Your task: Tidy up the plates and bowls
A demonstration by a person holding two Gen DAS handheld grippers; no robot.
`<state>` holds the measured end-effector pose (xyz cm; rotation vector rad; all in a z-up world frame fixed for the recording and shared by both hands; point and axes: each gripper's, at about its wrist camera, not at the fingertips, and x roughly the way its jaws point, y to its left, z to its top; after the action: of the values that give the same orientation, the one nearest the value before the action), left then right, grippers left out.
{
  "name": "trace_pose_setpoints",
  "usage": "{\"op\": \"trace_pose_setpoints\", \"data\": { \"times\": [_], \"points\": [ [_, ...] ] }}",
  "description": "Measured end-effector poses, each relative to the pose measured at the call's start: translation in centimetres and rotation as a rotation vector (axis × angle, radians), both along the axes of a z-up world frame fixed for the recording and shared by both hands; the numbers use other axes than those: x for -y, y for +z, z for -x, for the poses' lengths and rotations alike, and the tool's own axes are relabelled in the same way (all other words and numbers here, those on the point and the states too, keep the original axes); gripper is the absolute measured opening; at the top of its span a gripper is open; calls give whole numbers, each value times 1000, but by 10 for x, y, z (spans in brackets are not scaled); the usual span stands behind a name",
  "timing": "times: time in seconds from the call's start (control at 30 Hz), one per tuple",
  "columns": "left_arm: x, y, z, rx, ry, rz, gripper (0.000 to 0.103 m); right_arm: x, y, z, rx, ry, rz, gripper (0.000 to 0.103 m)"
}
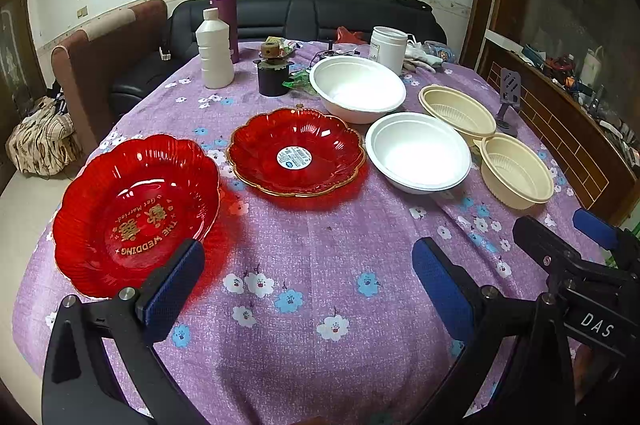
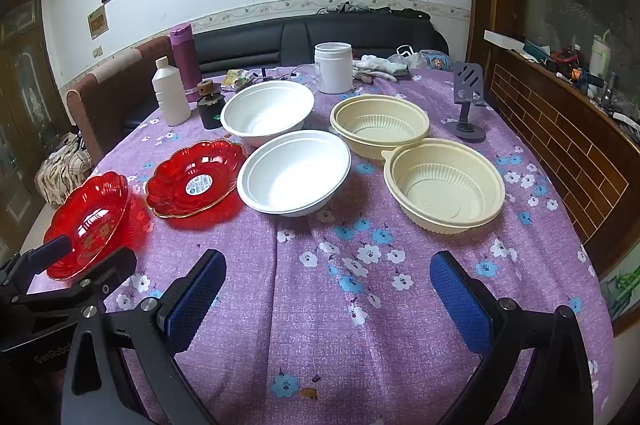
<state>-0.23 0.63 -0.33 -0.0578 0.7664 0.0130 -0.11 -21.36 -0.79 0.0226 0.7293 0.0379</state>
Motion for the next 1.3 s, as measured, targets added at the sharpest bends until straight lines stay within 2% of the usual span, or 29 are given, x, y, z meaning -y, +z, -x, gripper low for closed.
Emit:
{"op": "trace_pose_setpoints", "data": {
  "times": [1.3],
  "points": [
    [0,-1,3,-9,0,-4,103,0,3,2,1,-1,-5,103]
  ]
}}
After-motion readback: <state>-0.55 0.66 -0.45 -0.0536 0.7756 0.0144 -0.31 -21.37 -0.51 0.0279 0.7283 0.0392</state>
